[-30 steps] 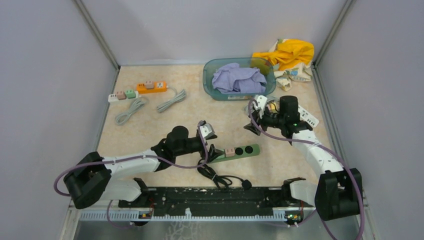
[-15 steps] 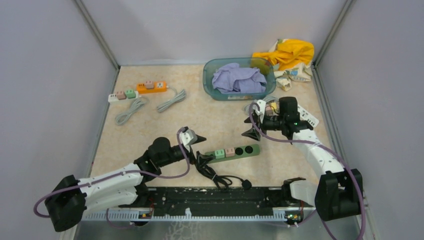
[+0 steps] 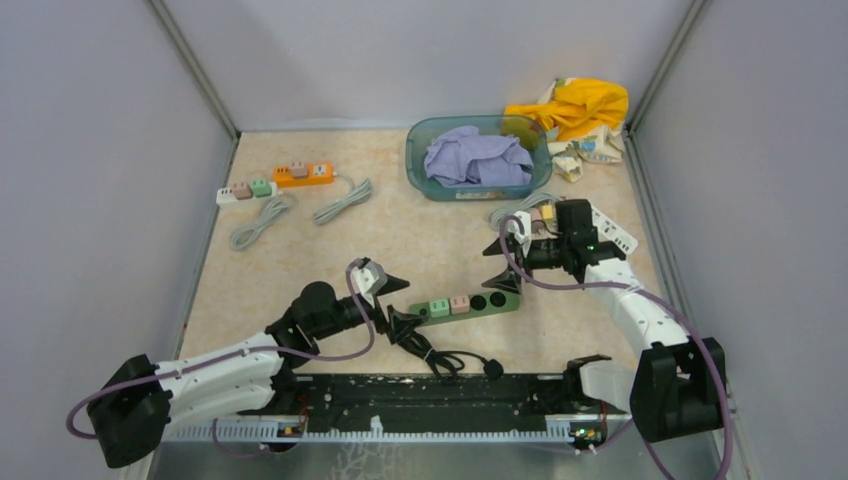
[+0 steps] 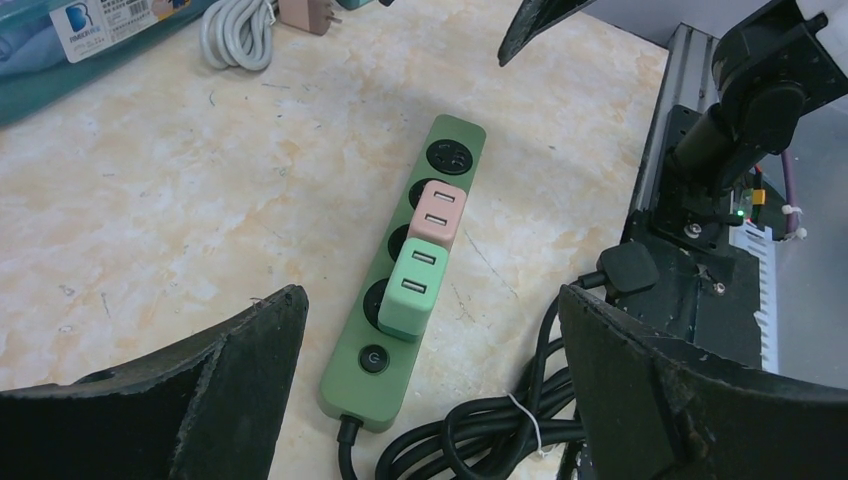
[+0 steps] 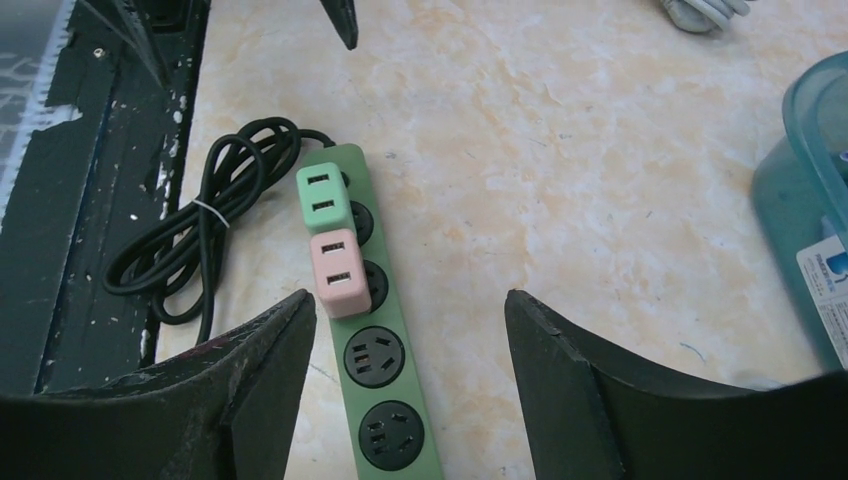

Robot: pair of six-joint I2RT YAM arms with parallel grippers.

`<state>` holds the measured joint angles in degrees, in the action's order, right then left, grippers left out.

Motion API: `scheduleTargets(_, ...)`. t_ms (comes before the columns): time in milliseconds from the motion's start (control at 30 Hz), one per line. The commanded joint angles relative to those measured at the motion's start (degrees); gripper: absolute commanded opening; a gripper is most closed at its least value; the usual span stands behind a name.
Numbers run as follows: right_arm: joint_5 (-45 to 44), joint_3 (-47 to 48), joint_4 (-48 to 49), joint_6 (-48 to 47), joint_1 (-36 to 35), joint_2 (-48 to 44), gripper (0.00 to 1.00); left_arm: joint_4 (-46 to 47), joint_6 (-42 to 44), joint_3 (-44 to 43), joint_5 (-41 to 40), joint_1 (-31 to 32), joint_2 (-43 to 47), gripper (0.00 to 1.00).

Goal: Pull the plug off the socket

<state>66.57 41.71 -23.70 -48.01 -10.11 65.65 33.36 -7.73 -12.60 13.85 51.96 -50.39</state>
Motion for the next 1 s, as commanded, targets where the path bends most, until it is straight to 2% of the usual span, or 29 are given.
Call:
scheduleTargets(0,4.16,2.16,-2.06,-5.78,-1.48,-0.31,0.70,2.67,-0.89,1.06,-0.63,-0.29,0.55,1.00)
scheduleTargets(600,-3.77,1.40,-8.34,-17.58,-13.81,4.66,0.75,5.42,0.80,3.84,0.63,-0.32,-1.42,1.00)
scheduleTargets(967,-11.09,1.78,-9.43,-20.11,-20.06,8.49,0.76,7.76,1.64,6.13,0.20,-0.37,-1.79,1.00)
